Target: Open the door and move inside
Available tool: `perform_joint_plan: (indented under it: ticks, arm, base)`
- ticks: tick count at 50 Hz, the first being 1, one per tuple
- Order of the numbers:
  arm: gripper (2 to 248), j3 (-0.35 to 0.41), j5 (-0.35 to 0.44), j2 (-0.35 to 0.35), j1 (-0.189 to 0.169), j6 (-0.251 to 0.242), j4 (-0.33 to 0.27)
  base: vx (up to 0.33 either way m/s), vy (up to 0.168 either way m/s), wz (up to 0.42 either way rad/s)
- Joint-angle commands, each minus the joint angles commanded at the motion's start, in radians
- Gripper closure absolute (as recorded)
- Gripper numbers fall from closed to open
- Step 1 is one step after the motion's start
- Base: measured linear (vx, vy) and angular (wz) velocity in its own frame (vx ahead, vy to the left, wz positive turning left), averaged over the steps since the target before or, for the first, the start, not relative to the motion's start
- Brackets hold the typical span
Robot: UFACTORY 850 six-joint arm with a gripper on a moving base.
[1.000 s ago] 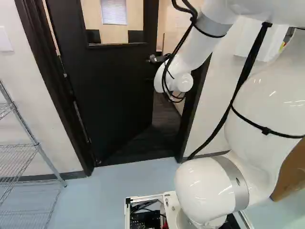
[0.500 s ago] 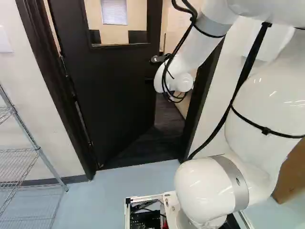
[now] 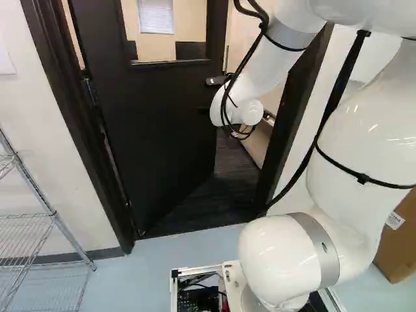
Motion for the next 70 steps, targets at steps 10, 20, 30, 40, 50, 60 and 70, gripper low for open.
perform_joint_plan:
  ticks: [10, 20, 30, 40, 50, 60, 70]
  arm:
    - [3, 0.000, 0.000, 0.000, 0.000, 0.000, 0.000]
    - [3, 0.000, 0.000, 0.000, 0.000, 0.000, 0.000]
    - [3, 0.000, 0.000, 0.000, 0.000, 0.000, 0.000]
    - [3, 0.000, 0.000, 0.000, 0.000, 0.000, 0.000]
    - [3, 0.000, 0.000, 0.000, 0.000, 0.000, 0.000]
    - [3, 0.000, 0.000, 0.000, 0.000, 0.000, 0.000]
    - [3, -0.012, 0.000, -0.012, 0.007, 0.000, 0.000]
  base:
    - [0.110, 0.091, -0.020]
    - [0.113, 0.093, -0.018]
    - [0.111, 0.096, -0.016]
    - [0.108, 0.089, -0.019]
    - [0.110, 0.090, -0.021]
    - [0.109, 0.088, -0.012]
    - [0.055, 0.046, -0.003]
